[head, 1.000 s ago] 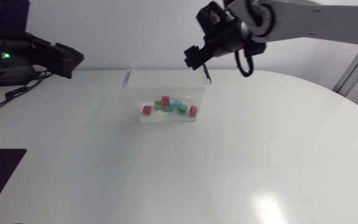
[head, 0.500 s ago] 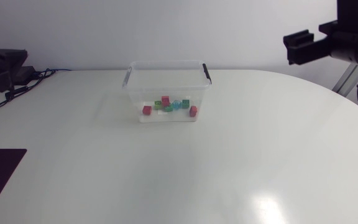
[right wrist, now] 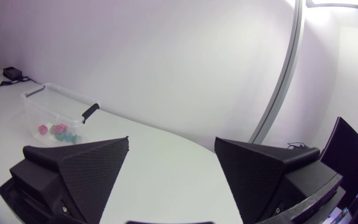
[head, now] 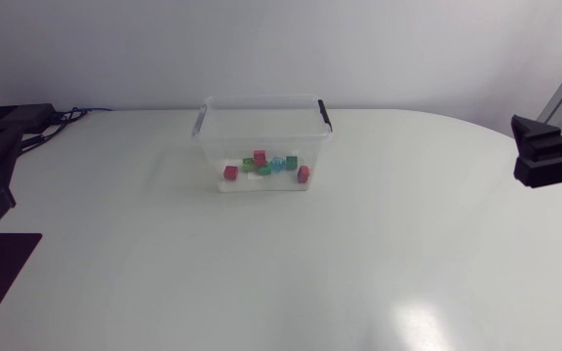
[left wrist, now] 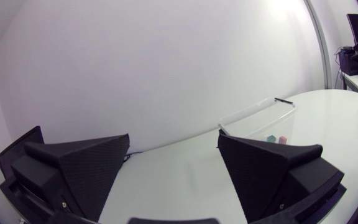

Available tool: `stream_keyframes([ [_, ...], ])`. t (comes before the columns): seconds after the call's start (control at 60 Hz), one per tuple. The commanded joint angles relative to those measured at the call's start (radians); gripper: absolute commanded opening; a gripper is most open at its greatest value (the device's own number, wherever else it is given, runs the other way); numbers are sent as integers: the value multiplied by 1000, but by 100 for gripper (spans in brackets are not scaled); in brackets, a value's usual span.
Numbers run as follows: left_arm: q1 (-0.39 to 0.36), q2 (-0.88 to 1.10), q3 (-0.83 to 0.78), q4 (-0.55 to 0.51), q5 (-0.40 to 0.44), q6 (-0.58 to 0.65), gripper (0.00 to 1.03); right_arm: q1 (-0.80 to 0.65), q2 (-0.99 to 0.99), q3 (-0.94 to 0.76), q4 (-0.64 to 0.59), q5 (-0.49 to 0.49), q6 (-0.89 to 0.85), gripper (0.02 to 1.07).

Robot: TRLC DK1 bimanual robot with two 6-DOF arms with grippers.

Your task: Place the duplo bricks in the container

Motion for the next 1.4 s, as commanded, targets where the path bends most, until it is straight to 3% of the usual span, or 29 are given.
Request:
stream_keyframes([
  [0.0, 12, -58, -62, 32, -1, -6, 99, -10, -74, -65, -13, 6, -21, 102],
  [0.183, 18, -155, -151, 57, 0, -11, 99, -18, -218, -162, -24, 16, -16, 102],
  [1.15, 0, -341, -617, 259, 27, -347, 99, -45, -544, -649, 182, -127, 303, 102],
  [1.383, 0, -343, -623, 262, 27, -352, 99, -46, -548, -656, 184, -129, 308, 102],
])
